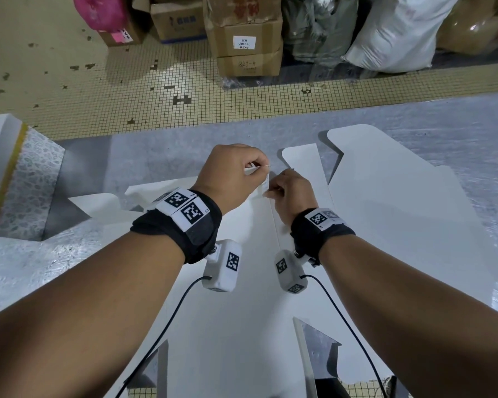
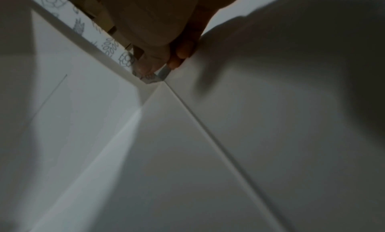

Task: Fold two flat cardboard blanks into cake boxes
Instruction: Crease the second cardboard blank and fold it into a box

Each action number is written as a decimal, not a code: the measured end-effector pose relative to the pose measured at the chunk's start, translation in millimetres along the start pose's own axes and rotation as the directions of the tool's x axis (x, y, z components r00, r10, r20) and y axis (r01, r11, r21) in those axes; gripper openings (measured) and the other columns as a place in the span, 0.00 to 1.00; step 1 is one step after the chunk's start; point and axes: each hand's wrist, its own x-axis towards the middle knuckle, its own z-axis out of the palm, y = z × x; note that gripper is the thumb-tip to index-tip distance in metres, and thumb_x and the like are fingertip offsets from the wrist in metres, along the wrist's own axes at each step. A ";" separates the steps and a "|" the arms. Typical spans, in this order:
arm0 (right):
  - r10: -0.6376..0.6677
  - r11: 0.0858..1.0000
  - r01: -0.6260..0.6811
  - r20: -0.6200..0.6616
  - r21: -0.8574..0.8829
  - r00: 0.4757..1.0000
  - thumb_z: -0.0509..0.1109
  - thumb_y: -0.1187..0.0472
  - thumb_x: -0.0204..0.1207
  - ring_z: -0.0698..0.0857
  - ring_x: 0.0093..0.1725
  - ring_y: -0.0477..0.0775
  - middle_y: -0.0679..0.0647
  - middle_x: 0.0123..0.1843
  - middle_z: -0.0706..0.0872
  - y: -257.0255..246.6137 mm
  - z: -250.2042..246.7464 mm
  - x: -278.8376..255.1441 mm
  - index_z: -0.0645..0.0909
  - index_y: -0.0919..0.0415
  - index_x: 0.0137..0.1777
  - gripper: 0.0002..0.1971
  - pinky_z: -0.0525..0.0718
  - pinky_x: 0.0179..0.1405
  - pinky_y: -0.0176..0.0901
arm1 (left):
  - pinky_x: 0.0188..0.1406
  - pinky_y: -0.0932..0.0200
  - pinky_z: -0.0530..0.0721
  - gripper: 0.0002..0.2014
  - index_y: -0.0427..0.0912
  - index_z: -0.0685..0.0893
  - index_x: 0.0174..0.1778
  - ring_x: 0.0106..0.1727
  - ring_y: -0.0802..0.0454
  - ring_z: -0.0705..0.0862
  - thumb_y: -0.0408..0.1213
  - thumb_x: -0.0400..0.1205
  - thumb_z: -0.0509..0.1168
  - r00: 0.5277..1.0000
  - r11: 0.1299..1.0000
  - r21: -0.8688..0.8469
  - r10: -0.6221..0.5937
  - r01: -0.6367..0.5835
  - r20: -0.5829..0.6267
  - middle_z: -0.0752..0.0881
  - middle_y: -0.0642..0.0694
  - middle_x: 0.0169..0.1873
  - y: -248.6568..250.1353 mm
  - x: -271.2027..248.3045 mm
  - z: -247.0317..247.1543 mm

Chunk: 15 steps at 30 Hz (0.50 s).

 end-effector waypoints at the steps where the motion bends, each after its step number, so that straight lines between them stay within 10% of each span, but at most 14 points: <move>1: -0.001 1.000 0.001 -0.004 -0.012 1.000 0.78 0.69 0.72 0.83 0.44 0.59 0.59 0.42 0.85 0.4 1.1 1.1 0.89 0.67 0.42 0.01 0.81 0.46 0.48 | 0.47 0.67 0.83 0.02 0.42 0.92 0.42 0.43 0.57 0.87 0.33 0.79 0.73 1.000 1.000 0.004 0.002 -0.002 -0.001 0.90 0.52 0.40 0.0 -0.1 0.3; 15: -0.035 0.995 0.039 0.053 -0.086 0.998 0.74 0.72 0.74 0.83 0.44 0.60 0.60 0.45 0.84 -0.5 1.0 -3.2 0.89 0.67 0.43 0.03 0.77 0.45 0.42 | 0.51 0.62 0.85 0.03 0.43 0.91 0.46 0.45 0.58 0.86 0.36 0.78 0.75 1.000 1.000 -0.011 0.013 -0.013 -0.009 0.90 0.54 0.41 4.8 -8.3 -5.8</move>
